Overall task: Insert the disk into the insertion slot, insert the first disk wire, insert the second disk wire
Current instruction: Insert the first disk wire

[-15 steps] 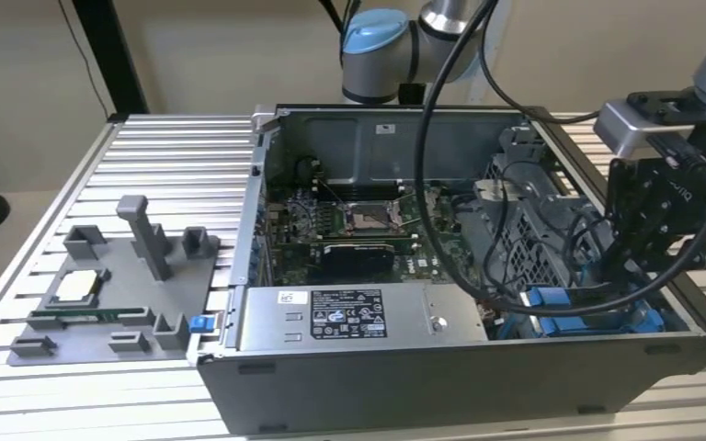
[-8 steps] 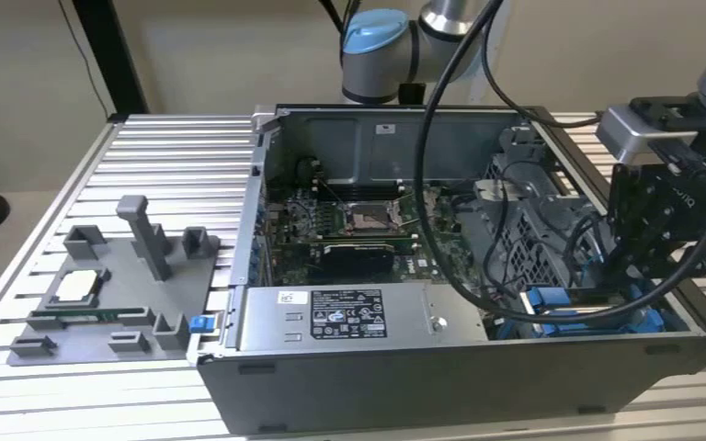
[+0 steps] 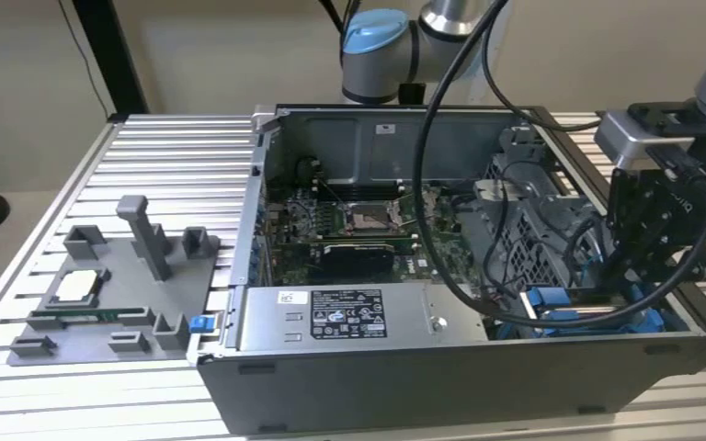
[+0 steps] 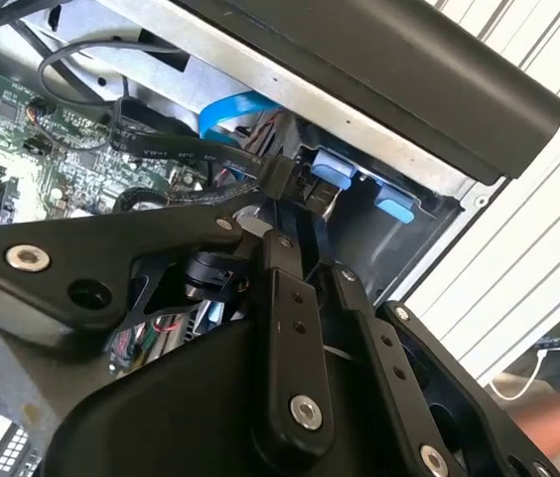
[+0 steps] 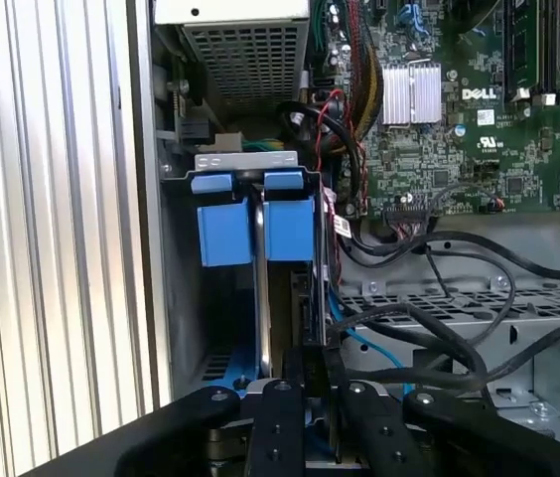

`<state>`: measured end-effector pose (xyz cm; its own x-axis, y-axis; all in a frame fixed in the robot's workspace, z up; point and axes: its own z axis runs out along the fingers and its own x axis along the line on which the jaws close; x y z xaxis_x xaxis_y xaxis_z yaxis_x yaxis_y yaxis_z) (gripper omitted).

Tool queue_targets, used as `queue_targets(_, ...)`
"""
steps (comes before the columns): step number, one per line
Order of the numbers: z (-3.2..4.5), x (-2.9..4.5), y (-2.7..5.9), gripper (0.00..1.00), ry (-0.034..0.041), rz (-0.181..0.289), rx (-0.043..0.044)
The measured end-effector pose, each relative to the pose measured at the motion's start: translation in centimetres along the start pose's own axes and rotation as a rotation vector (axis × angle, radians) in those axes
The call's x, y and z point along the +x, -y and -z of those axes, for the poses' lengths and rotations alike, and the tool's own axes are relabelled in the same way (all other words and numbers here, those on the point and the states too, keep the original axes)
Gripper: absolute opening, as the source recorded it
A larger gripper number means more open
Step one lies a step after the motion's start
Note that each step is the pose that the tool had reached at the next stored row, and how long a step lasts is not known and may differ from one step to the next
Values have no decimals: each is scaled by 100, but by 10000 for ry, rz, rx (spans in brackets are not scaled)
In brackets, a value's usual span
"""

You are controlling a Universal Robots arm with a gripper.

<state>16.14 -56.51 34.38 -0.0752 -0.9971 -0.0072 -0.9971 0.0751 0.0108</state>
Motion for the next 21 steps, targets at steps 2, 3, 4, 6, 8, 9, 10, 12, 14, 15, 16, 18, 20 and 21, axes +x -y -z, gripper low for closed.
queue_targets(2, -9, 0, 5, 0, -1, -4, 0)
queue_targets(3, -12, 0, 7, 0, -2, -4, 0)
queue_targets(4, -17, 0, 7, 0, 0, -5, 0)
queue_targets(6, -23, 0, 8, 0, -2, -5, 0)
queue_targets(8, -38, 0, 9, 0, 4, -4, 0)
queue_targets(9, -44, 0, 9, 0, 0, -4, 1)
queue_targets(10, -56, 0, 9, 0, 0, -4, 0)
queue_targets(12, -75, 1, 10, 0, 0, -4, 1)
queue_targets(14, -101, 1, 10, 0, -19, -4, 3)
queue_targets(15, -119, 1, 10, 0, -15, -4, 3)
queue_targets(16, -138, 1, 11, 0, -10, -3, 2)
queue_targets(18, -156, 1, 10, 0, -4, -4, 0)
queue_targets(20, -156, 1, 10, 0, -5, -4, 0)
queue_targets(21, -156, 1, 10, 0, -5, -4, 0)
